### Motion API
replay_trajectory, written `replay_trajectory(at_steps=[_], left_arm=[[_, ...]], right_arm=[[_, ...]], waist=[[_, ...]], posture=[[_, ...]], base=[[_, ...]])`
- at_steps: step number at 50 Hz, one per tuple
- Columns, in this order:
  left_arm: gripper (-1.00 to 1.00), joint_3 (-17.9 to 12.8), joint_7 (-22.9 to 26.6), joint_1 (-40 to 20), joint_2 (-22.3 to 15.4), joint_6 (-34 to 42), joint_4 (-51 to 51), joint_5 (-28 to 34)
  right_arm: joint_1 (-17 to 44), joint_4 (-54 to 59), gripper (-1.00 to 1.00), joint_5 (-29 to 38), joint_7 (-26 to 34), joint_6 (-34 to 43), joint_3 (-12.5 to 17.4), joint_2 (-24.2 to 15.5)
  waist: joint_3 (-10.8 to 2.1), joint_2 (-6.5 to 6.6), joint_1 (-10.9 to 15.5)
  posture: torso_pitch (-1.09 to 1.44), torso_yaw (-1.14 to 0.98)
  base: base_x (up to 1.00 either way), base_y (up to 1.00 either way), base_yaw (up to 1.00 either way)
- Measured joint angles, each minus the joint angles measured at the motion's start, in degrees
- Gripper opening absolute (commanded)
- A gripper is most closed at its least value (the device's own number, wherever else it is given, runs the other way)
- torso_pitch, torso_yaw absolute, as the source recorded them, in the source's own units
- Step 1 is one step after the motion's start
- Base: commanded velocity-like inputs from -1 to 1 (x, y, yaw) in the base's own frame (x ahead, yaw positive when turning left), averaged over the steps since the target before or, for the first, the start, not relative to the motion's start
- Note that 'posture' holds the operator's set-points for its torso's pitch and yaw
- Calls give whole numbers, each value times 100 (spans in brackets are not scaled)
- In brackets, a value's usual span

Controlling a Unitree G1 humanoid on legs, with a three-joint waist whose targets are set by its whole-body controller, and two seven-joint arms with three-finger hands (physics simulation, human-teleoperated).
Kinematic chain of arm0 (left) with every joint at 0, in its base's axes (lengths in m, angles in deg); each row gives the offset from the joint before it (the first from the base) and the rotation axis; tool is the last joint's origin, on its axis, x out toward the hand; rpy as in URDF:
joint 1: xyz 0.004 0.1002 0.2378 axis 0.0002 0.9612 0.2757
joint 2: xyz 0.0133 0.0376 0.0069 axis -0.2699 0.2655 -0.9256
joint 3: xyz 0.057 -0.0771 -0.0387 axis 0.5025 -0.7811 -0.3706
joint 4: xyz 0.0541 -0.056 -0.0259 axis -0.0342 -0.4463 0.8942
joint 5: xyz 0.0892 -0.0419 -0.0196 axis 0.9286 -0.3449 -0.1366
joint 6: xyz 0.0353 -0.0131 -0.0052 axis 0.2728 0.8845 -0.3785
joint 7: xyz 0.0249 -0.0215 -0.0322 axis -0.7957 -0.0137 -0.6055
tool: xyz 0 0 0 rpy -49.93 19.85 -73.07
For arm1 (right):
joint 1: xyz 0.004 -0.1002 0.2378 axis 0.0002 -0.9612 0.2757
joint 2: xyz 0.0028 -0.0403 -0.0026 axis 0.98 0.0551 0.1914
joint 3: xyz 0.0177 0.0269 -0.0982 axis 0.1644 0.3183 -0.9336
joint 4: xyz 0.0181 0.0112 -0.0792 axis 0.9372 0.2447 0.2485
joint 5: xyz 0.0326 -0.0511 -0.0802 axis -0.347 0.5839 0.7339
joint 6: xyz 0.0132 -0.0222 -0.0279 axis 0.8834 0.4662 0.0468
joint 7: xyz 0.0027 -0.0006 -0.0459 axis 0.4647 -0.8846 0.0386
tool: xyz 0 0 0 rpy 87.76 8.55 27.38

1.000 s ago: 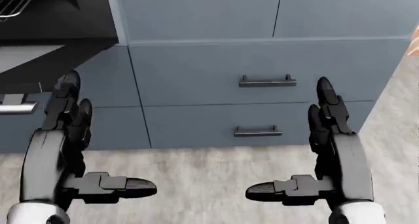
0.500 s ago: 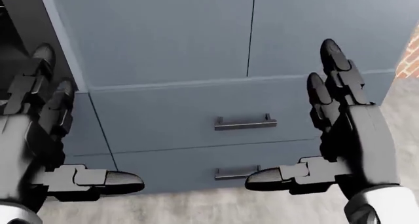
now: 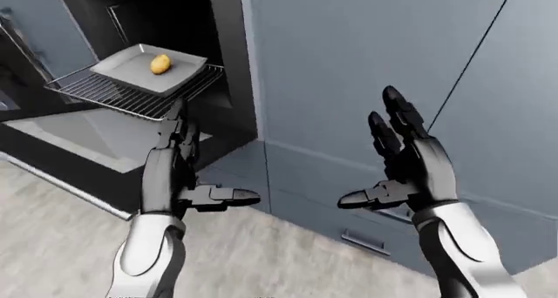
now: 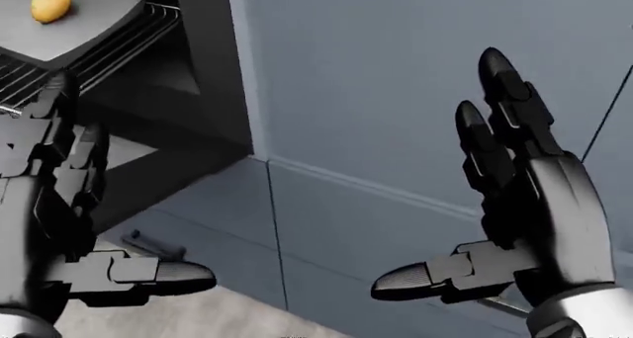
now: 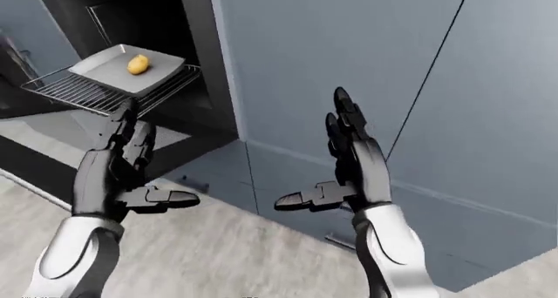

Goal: Pick the potato from the oven and place it on the plate on the counter.

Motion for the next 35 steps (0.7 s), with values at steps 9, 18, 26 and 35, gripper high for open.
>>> replay_trajectory(at_steps=[9, 18, 26, 35], left_arm=[[100, -131, -53, -1, -59, 316, 1, 54], [100, 49, 15, -82, 3, 380, 28, -21], [100, -92, 31, -86, -51, 308, 136, -73], [100, -104, -81, -212, -104, 793, 447, -7]], right_arm=[[11, -10, 100, -3, 60, 250, -164, 30], [-7, -198, 100, -6, 67, 251, 98, -32], [50, -145, 100, 46, 79, 284, 87, -64], [170, -265, 100, -39, 121, 558, 15, -48]], waist=[[-116, 97, 330], [77, -615, 106], [44, -122, 80], [-52, 180, 328]], posture=[[0, 0], [0, 0], [0, 0], [0, 0]], base=[[0, 0, 100], [0, 0, 100], [0, 0, 100], [0, 0, 100]])
